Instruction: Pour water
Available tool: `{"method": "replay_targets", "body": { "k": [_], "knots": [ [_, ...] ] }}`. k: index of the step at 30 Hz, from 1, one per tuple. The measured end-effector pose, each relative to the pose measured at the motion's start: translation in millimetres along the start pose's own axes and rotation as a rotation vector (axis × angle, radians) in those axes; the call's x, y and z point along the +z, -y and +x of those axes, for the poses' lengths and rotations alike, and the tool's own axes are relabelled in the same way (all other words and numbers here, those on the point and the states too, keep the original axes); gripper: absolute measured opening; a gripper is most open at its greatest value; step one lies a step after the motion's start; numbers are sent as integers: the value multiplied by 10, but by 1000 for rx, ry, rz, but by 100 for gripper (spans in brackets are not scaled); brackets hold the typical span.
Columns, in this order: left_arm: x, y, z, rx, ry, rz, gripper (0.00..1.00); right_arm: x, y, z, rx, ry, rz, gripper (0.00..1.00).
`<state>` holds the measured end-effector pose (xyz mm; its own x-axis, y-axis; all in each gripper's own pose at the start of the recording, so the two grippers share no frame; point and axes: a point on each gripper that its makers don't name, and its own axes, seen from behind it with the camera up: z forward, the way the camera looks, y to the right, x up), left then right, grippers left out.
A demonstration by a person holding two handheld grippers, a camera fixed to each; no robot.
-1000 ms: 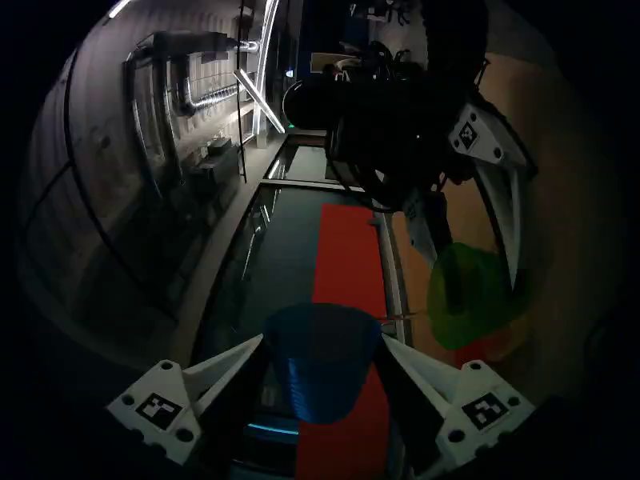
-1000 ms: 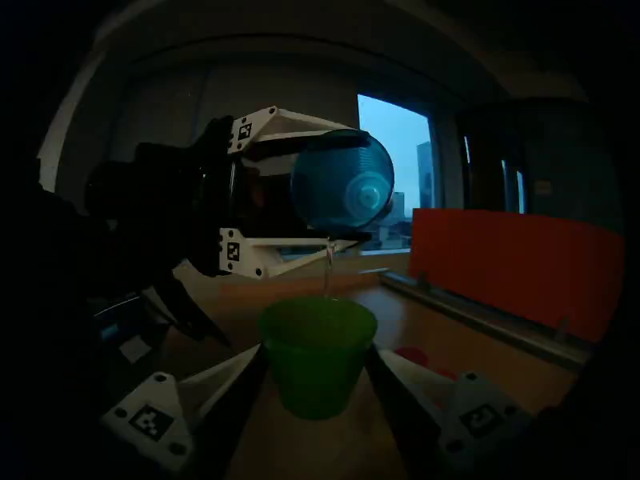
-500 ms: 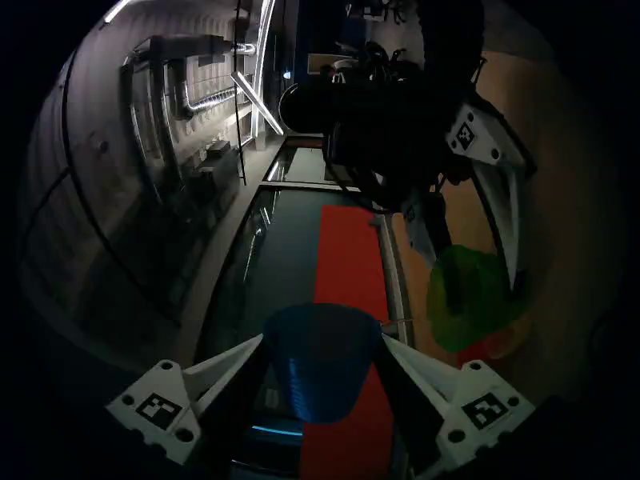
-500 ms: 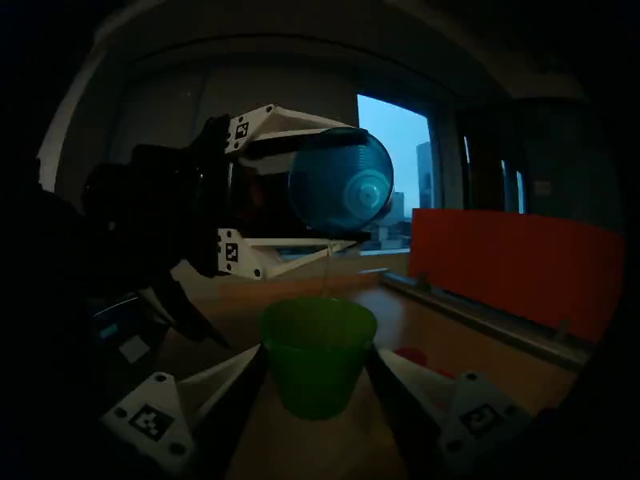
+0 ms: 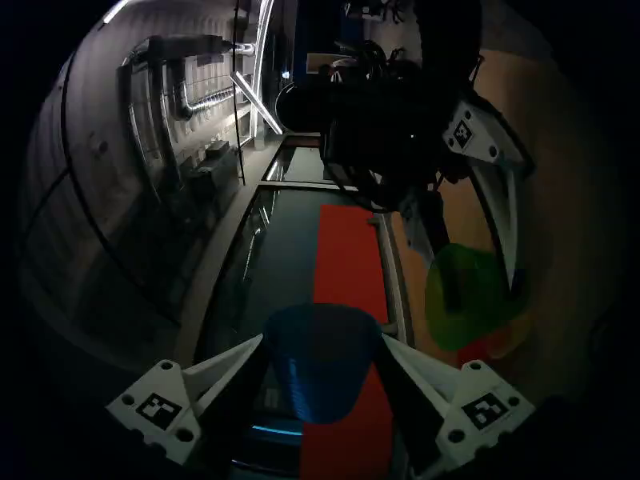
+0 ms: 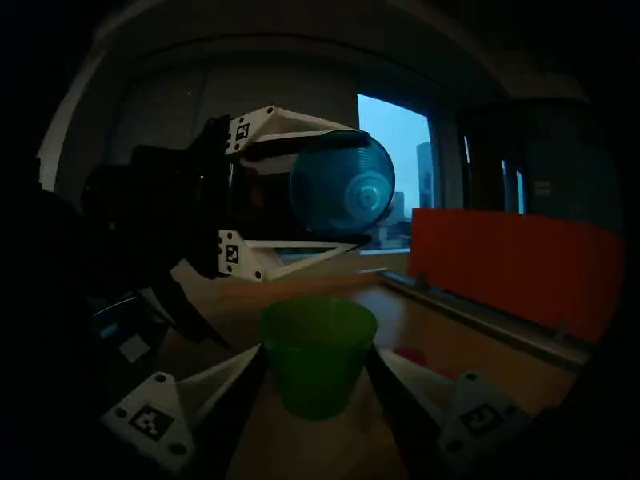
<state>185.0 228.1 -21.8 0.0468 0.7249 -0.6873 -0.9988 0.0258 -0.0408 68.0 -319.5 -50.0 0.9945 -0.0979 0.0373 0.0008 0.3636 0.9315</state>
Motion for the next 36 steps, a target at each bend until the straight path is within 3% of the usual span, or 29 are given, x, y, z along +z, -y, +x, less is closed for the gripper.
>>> {"method": "replay_targets", "body": {
  "k": [15, 36],
  "knots": [
    [25, 39, -94, -52, 22, 8, 85, 5, -2, 21, -3, -4, -5, 99],
    [24, 10, -380, -361, 102, 28, 85, -97, -8, 70, -7, -18, -21, 99]
  ]
}}
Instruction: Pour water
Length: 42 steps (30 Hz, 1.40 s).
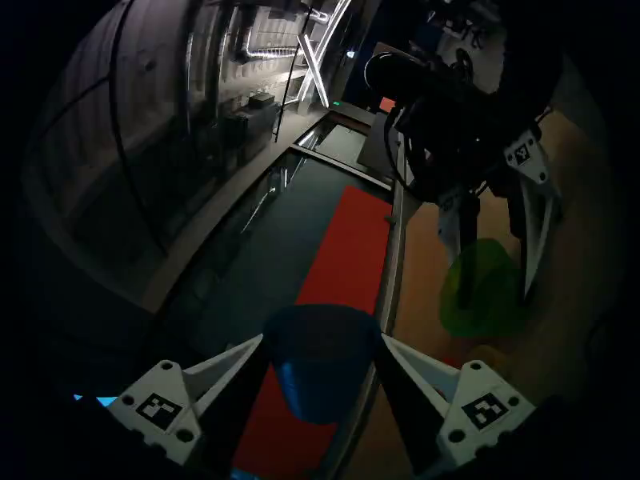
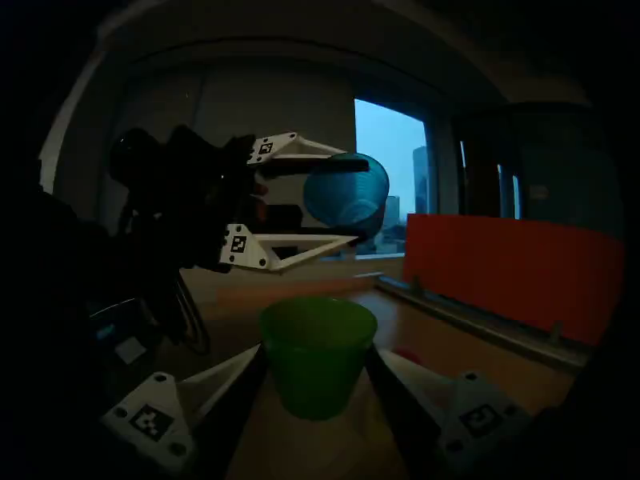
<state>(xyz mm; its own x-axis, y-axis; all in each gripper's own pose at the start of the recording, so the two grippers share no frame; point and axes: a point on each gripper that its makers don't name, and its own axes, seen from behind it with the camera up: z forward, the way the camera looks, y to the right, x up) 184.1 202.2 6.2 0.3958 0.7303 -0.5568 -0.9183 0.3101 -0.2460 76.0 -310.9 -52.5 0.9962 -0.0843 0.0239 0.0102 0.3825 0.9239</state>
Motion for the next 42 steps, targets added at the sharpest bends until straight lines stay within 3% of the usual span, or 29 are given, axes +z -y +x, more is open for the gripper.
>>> {"method": "replay_targets", "body": {
  "k": [21, 35, 42],
  "knots": [
    [-161, -106, -53, -320, -12, -52, 85, -23, 13, 19, -11, -5, -6, 99],
    [-155, -128, -237, -530, 13, -50, 85, -40, 17, 94, -19, -12, -11, 99],
    [-160, -160, -308, -679, 27, -46, 85, -38, 14, 119, -19, -18, -14, 99]
  ]
}}
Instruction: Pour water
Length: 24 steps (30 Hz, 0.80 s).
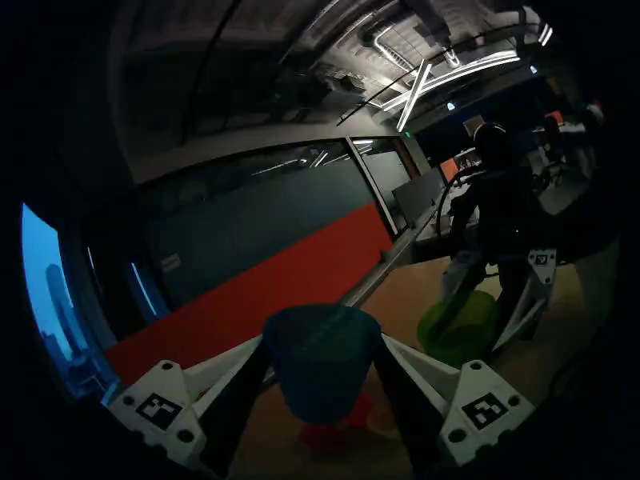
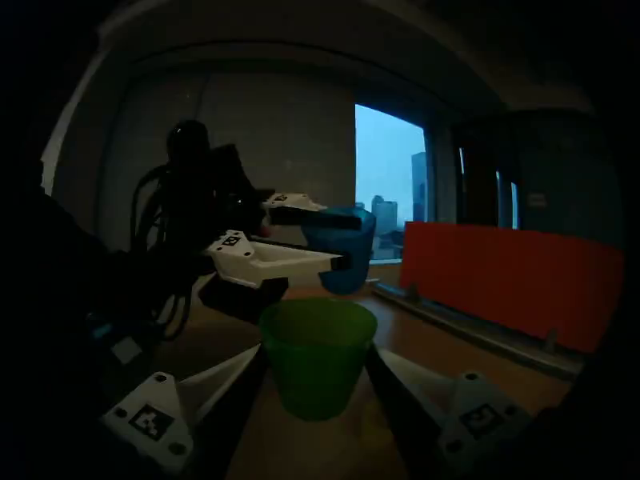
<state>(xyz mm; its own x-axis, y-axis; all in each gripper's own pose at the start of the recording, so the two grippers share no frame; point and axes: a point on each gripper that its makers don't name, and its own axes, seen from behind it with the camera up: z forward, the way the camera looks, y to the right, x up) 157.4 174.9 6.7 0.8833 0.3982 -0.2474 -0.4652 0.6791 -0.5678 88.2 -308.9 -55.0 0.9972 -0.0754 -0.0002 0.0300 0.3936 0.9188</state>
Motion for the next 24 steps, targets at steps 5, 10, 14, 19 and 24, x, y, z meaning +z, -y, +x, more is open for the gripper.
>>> {"method": "replay_targets", "body": {
  "k": [5, 10, 14, 19, 24],
  "knots": [
    [-31, -10, 14, -71, -9, -4, 85, -5, 3, 9, -3, 0, -2, 99],
    [-49, -6, 35, -172, -17, -9, 85, -16, -7, 14, -3, -2, -4, 99],
    [-51, -34, 58, -249, -25, -22, 85, -29, -6, 23, 0, -6, -2, 99],
    [-19, -14, 32, -350, -20, -15, 85, -35, -18, 51, 2, -13, -6, 99],
    [-10, 27, -7, -416, -17, -4, 85, -46, -23, 69, 6, -19, -9, 99]
  ]
}}
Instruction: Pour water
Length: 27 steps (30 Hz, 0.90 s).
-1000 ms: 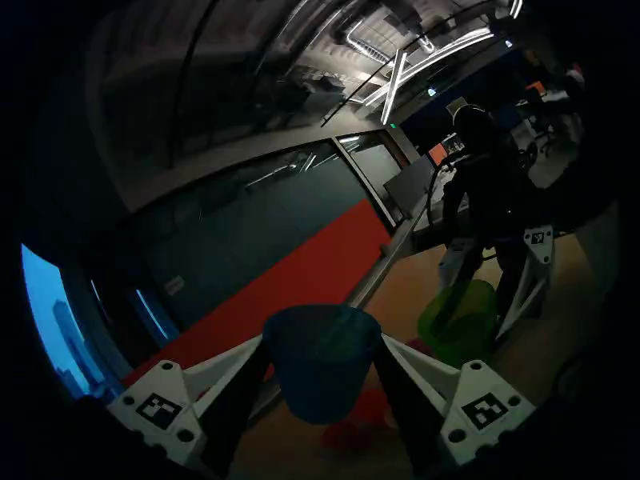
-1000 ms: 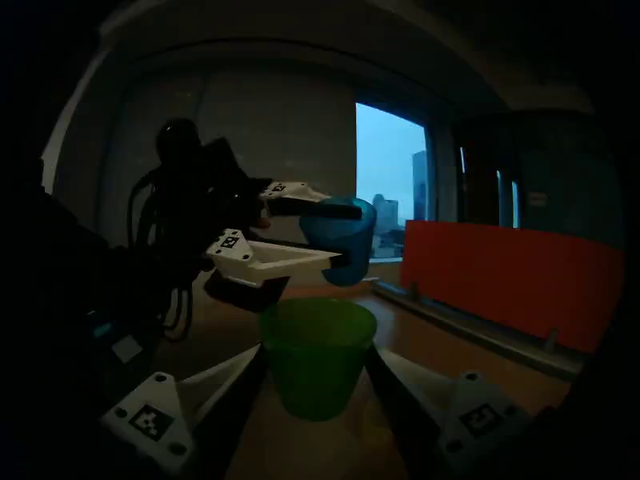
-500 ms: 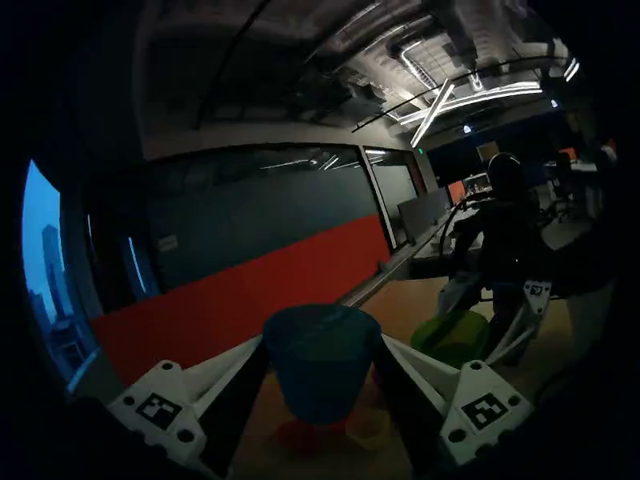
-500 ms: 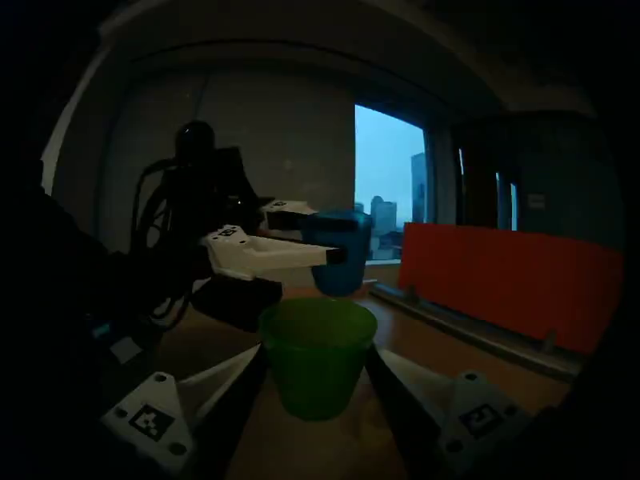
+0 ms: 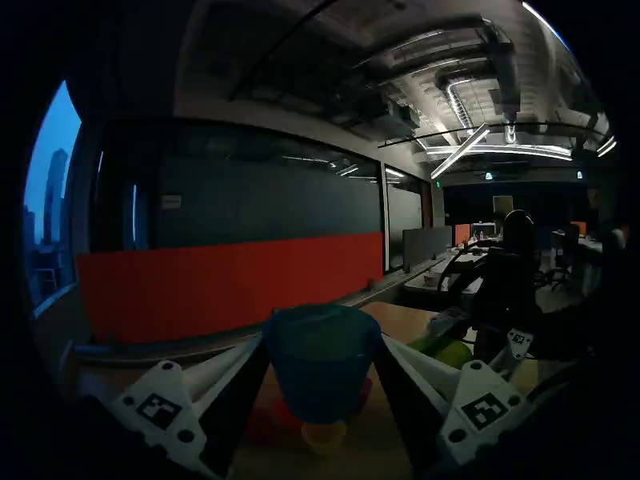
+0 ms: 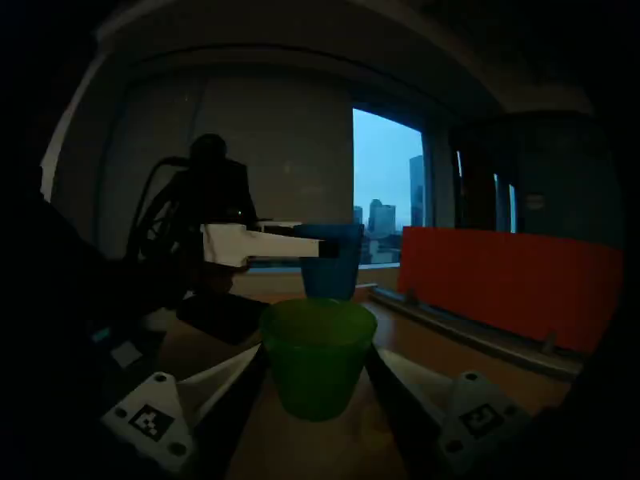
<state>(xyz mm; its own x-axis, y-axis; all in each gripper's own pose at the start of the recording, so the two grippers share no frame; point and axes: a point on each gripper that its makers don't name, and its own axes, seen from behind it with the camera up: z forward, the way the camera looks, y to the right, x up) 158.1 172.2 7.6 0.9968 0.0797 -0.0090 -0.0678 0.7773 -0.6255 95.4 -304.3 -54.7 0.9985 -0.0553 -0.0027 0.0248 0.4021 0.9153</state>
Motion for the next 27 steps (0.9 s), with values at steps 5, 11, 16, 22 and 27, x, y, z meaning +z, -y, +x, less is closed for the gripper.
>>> {"method": "replay_targets", "body": {
  "k": [5, 11, 16, 22, 27],
  "knots": [
    [-3, 54, -47, 11, 5, 21, 85, -7, 2, 10, 2, -2, -5, 99],
    [-34, 32, -115, 27, 12, 19, 85, -14, -14, -6, -3, 6, -11, 99],
    [-65, 46, -239, 33, 34, 23, 85, -41, -33, -39, -5, 22, -16, 99],
    [-103, 88, -439, 34, 79, 29, 85, -77, -78, -131, -2, 55, -22, 99],
    [-134, 121, -604, 36, 112, 35, 85, -111, -103, -258, 5, 91, -20, 99]
  ]
}}
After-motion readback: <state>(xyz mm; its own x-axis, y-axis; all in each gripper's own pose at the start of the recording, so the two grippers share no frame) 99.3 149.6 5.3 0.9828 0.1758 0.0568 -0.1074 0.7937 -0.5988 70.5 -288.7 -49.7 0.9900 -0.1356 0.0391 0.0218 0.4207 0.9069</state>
